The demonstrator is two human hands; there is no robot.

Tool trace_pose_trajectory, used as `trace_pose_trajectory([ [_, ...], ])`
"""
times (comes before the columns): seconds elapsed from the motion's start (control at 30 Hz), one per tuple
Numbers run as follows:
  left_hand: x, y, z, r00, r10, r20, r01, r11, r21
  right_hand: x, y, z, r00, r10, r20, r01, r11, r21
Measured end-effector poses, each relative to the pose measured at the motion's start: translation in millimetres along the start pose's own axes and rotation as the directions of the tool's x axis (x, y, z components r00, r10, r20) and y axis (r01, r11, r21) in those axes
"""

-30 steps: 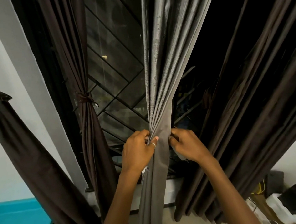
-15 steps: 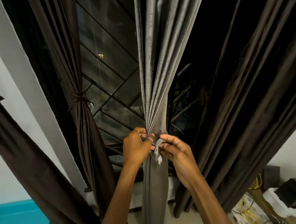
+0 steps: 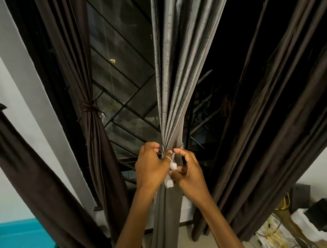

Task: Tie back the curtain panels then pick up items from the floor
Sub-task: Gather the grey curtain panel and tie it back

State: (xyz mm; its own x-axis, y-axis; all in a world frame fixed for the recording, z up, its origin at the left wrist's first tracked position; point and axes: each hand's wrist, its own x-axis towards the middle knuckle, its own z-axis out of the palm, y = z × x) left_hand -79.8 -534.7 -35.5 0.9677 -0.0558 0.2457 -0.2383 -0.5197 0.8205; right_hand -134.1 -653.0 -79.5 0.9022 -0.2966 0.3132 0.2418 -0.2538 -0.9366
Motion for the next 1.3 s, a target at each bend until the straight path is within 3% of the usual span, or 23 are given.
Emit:
trace_pose_trajectory([
  [0.07, -20, 6, -5, 0.974, 0.179, -0.138, -0.157, 0.975, 0.160, 2, 1, 1, 1.000, -0.028, 0.005, 0.028, 0.998, -0.048],
  [0.13, -34, 13, -8, 0.947, 0.306, -0.103, -0.276, 0.933, 0.232, 2, 0, 1, 0.998, -0.068, 0.010, 0.069, 0.996, -0.059],
  [0.27, -34, 17, -1, 0.954, 0.285, 0.090, -0.297, 0.864, 0.407, 1, 1, 1, 0.995, -0.095, 0.044, 0.100, 0.987, -0.126],
  [0.43, -32, 26, 6, 0.926, 0.360, 0.114, -0.348, 0.697, 0.627, 2, -1, 1, 0.992, -0.104, 0.069, 0.111, 0.986, -0.121],
  [0.6, -28, 36, 9, 0.937, 0.329, 0.114, -0.311, 0.642, 0.701, 4, 0, -3, 0.995, -0.059, 0.082, 0.064, 0.996, -0.057],
  [0.77, -20, 30, 10, 0.954, 0.294, 0.056, -0.242, 0.647, 0.723, 8, -2, -5, 0.996, 0.040, 0.078, -0.038, 0.999, -0.020],
  [0.97, -8, 28, 1, 0.946, 0.300, 0.122, -0.299, 0.667, 0.682, 7, 2, -8, 0.991, 0.057, 0.124, -0.060, 0.998, 0.019],
  [1.13, 5, 29, -18, 0.944, 0.259, 0.205, -0.330, 0.721, 0.609, 4, 15, -8, 0.997, 0.073, 0.025, -0.072, 0.997, -0.028],
  [1.23, 8, 27, -21, 0.933, 0.216, 0.288, -0.332, 0.827, 0.453, 3, 21, -10, 0.998, 0.058, -0.003, -0.057, 0.984, -0.170],
  [1.3, 9, 26, -18, 0.895, 0.150, 0.420, -0.243, 0.953, 0.179, 2, 19, -8, 1.000, 0.021, 0.022, -0.015, 0.969, -0.247],
])
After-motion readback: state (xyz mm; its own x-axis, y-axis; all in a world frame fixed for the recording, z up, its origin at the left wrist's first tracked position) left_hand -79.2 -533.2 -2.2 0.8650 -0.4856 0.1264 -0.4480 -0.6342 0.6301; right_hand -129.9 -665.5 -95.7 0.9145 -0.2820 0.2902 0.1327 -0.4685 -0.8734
